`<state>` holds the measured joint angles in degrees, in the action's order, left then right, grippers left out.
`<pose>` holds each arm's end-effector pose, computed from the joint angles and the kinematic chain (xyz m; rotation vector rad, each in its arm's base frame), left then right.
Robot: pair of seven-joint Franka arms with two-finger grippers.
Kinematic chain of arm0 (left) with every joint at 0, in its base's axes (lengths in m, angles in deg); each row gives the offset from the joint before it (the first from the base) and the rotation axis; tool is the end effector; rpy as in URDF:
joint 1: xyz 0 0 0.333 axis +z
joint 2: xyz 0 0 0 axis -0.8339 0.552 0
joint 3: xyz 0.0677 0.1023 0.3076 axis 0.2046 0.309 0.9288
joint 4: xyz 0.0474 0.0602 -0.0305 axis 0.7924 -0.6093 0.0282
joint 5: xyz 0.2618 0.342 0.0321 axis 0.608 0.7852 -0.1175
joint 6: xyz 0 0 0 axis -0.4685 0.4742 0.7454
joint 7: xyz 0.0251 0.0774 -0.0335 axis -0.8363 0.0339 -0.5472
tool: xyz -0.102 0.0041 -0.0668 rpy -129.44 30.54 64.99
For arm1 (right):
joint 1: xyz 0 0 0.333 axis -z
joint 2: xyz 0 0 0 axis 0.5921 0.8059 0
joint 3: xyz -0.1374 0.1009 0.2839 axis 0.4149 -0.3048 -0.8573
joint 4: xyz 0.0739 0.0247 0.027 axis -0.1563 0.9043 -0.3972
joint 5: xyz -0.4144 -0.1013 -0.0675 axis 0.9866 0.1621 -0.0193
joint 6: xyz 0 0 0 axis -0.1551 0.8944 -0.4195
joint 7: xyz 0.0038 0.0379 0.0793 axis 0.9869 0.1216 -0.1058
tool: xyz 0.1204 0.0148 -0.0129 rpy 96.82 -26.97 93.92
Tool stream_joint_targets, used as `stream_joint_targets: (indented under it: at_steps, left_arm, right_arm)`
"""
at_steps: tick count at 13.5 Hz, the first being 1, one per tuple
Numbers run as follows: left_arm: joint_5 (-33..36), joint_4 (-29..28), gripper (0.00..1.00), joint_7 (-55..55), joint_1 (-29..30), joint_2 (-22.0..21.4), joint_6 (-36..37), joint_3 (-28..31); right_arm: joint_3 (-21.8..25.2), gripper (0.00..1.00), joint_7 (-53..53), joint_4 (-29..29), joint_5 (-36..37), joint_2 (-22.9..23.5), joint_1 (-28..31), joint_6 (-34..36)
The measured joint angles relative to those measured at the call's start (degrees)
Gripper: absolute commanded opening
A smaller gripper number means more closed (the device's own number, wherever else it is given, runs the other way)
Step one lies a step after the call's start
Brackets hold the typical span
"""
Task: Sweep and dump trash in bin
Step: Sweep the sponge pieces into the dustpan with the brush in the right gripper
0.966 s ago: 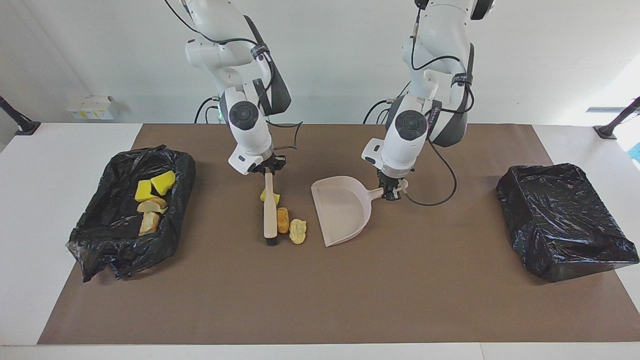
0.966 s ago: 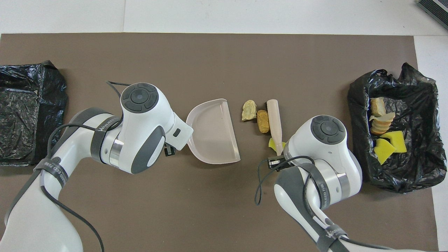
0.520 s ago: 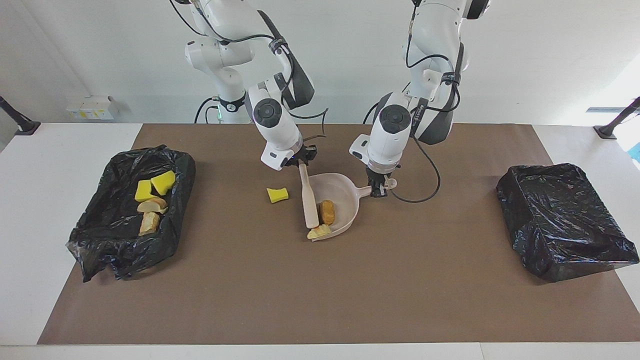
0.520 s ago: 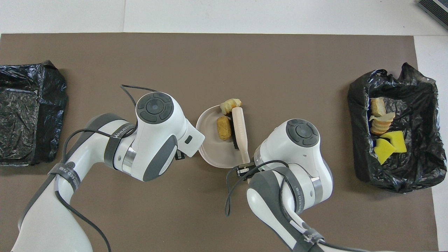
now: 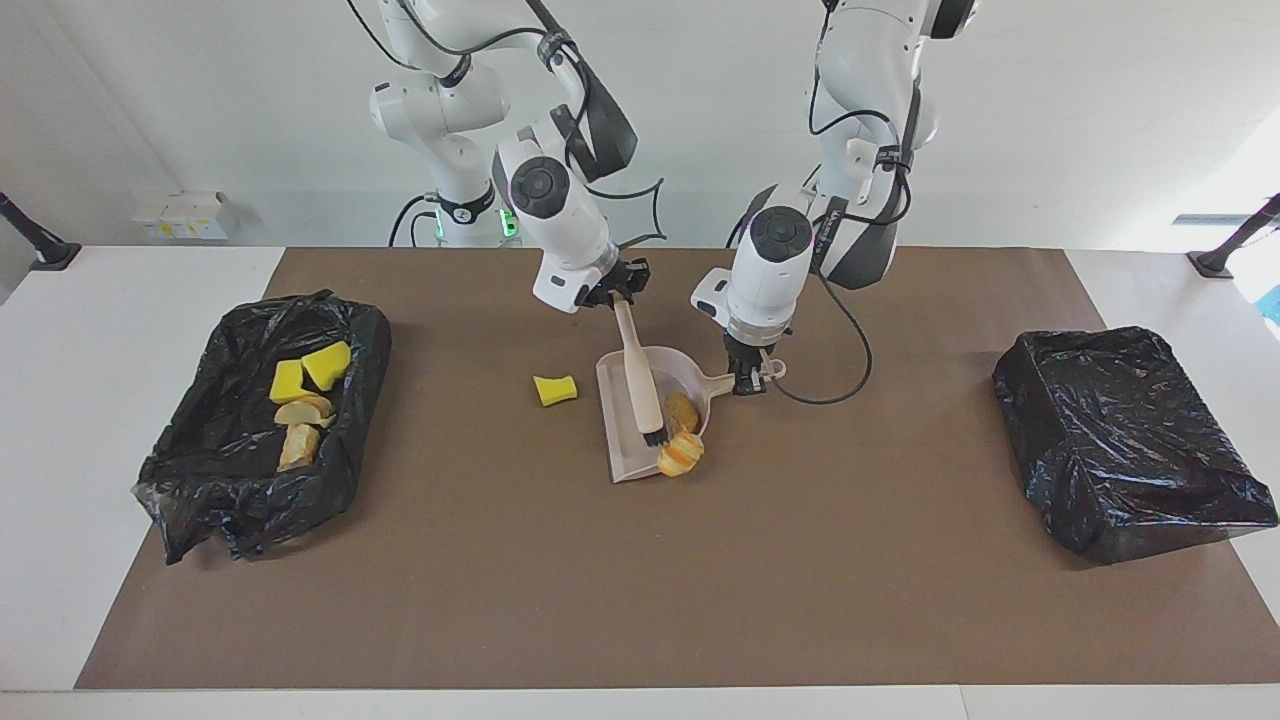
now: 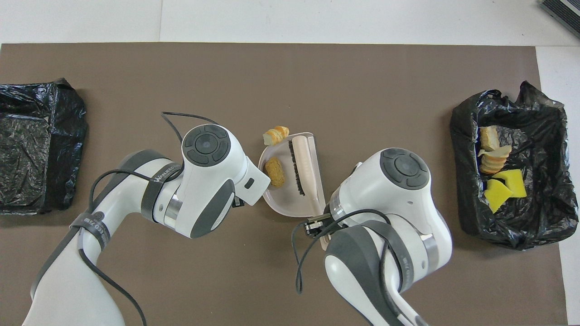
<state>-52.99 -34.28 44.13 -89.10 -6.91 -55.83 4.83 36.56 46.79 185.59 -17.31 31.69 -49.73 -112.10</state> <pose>0.5429 -0.3446 0.3357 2.2783 -2.0926 -0.0687 0.4859 0.2843 0.4012 -2.8714 -0.2825 0.4206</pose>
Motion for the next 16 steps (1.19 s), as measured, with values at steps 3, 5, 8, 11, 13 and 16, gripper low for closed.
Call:
stream_joint_targets:
  at_steps: [3, 5, 8, 11, 13, 16]
  left_arm:
    - [0.0, -0.01, 0.0, 2.42, 0.0, 0.16, -0.65, 0.08]
    - [0.0, -0.01, 0.0, 2.67, 0.0, 0.19, -0.69, 0.1]
    - [-0.01, -0.01, 0.0, 2.91, 0.01, 0.06, -0.32, 0.12]
    - [0.0, -0.36, 0.0, 3.1, -0.5, -0.31, 0.67, -0.11]
    - [0.0, -1.71, 0.0, 2.57, -1.92, -1.3, 0.69, -0.13]
    - [0.0, -3.8, 0.0, 0.48, -4.1, -2.87, 0.62, -0.13]
  right_arm:
    - [0.11, 0.0, -0.46, 2.25, 8.39, -4.8, 1.71, 5.63]
    - [0.06, 0.0, -3.36, 6.85, 12.81, -6.94, 3.1, 5.35]
    - [0.23, 0.0, -5.33, 13.78, 14.84, -8.38, 8.76, 3.64]
    - [0.0, 0.0, -3.94, 17.63, 14.76, -8.41, 9.39, 0.0]
    - [-0.41, 0.0, -3.66, 17.83, 11.04, -8.54, 9.24, -0.34]
    - [-0.72, 0.0, -3.64, 18.27, 2.37, -8.3, 7.68, -1.14]
